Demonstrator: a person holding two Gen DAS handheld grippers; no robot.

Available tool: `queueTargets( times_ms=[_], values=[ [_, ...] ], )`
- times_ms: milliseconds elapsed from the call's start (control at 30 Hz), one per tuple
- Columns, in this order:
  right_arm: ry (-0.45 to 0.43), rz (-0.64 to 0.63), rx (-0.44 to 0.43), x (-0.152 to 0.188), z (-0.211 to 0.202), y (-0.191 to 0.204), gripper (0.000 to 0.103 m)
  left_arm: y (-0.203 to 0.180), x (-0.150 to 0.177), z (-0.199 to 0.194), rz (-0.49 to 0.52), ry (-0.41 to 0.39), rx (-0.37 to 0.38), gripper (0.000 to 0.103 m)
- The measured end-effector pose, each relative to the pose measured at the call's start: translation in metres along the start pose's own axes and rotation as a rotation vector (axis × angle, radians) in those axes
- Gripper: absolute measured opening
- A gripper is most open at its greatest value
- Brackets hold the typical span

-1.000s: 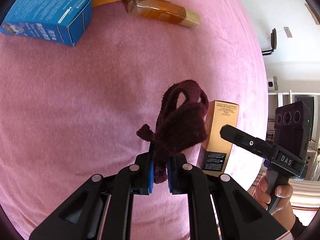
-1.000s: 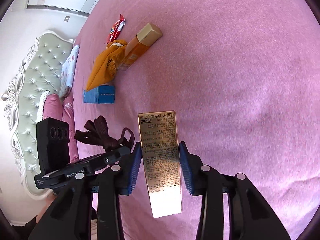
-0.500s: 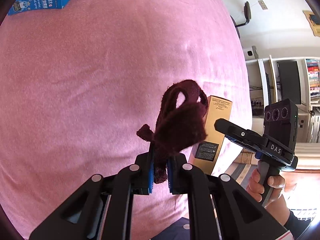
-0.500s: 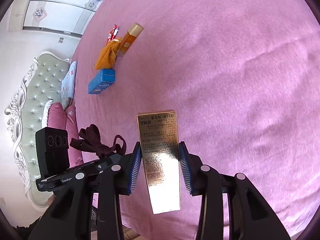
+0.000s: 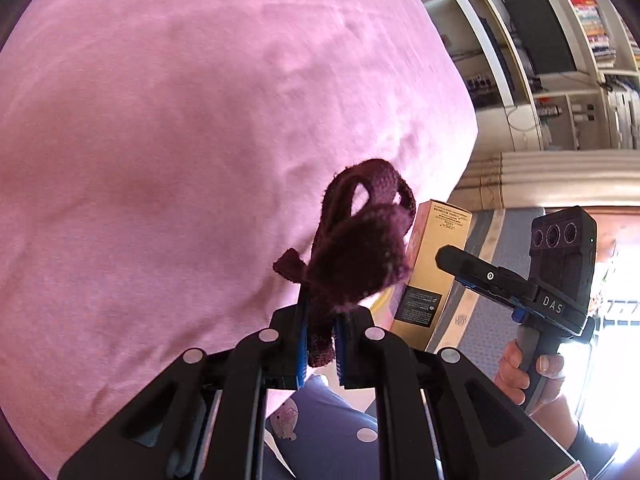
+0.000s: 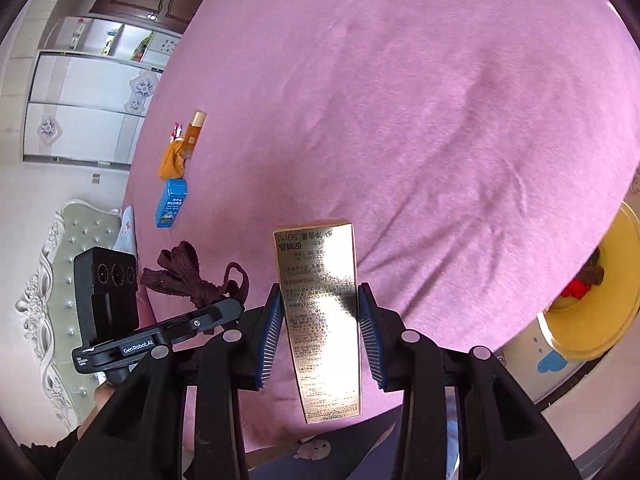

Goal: Collect trash
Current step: 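Carry the gold box and dark brown sock over the yellow basin, then open both tools to drop the box and sock into the basin, then move both open tools back over the blue box and orange pouch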

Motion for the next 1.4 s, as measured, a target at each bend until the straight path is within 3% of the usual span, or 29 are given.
queueTargets(
  times_ms=[267, 500, 667, 700, 733, 800, 1133, 1400],
  values=[
    [-0.106, 0.146, 0.079, 0.011, -0.088, -0.117, 0.037, -0.103, 0.046, 0.09, 0.194, 0.184, 0.005, 0.011],
    [-0.145, 0.24, 0.134, 0.02, -0.148, -0.22, 0.036, -0.188, 0.066, 0.181, 0.265, 0.288, 0.011, 0.011],
    [-0.152, 0.282, 0.128, 0.018, -0.169, -0.263, 0.037, -0.227, 0.079, 0.223, 0.28, 0.325, 0.01, 0.014],
    [-0.144, 0.293, 0.121, 0.017, -0.17, -0.269, 0.037, -0.236, 0.078, 0.23, 0.279, 0.327, 0.009, 0.022],
    [-0.136, 0.307, 0.109, 0.017, -0.174, -0.276, 0.039, -0.243, 0.077, 0.237, 0.278, 0.324, -0.003, 0.044],
    [-0.137, 0.318, 0.089, 0.017, -0.18, -0.286, 0.04, -0.248, 0.073, 0.247, 0.26, 0.313, -0.034, 0.071],
    [-0.091, 0.324, 0.061, 0.02, -0.178, -0.302, 0.041, -0.222, 0.072, 0.229, 0.167, 0.275, -0.057, 0.071],
    [-0.052, 0.255, 0.018, 0.009, -0.158, -0.255, 0.041, -0.208, 0.062, 0.19, 0.076, 0.171, -0.021, 0.071]
  ],
)
Point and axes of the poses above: each gripper's, at about its wrist camera, not at the fingertips, and z roughly the way its jaws point, y to its left, x to its underside, the point moved 10 cm from there along z, roughly the way its jaws point, and after that the axes turned 3 degrees about -y, right-handed, at the moved point
